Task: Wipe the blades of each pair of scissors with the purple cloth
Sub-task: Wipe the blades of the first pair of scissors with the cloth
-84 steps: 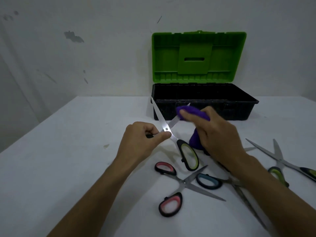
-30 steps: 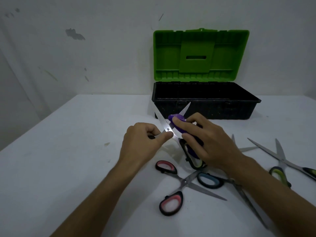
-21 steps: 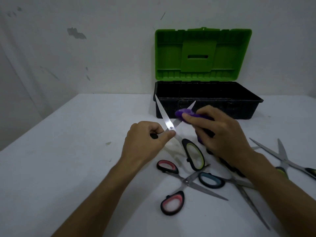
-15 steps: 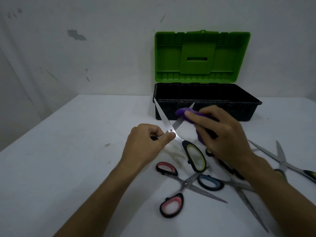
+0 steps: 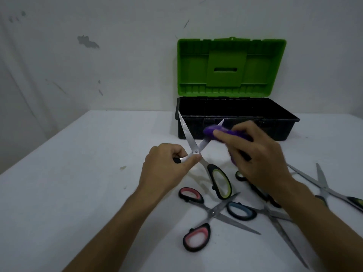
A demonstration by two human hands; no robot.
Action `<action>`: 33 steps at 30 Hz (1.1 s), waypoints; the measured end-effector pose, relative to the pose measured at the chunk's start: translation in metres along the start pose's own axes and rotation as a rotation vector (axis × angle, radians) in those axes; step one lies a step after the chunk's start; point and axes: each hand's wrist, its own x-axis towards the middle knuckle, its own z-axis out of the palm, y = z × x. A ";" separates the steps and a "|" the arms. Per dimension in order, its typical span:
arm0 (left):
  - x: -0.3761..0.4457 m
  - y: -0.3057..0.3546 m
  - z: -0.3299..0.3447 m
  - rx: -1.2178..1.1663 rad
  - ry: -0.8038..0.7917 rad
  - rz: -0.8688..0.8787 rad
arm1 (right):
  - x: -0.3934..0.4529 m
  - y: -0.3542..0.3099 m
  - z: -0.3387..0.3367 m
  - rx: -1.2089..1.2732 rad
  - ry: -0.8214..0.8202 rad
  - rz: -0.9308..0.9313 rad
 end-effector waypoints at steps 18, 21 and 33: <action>-0.002 -0.003 -0.005 -0.047 -0.017 0.007 | 0.002 0.002 0.007 0.016 -0.012 -0.027; -0.002 0.000 -0.005 -0.106 -0.064 -0.036 | 0.004 0.017 -0.003 -0.050 0.130 0.179; -0.001 0.001 -0.006 -0.065 -0.013 -0.021 | -0.005 -0.009 0.012 0.052 -0.022 -0.139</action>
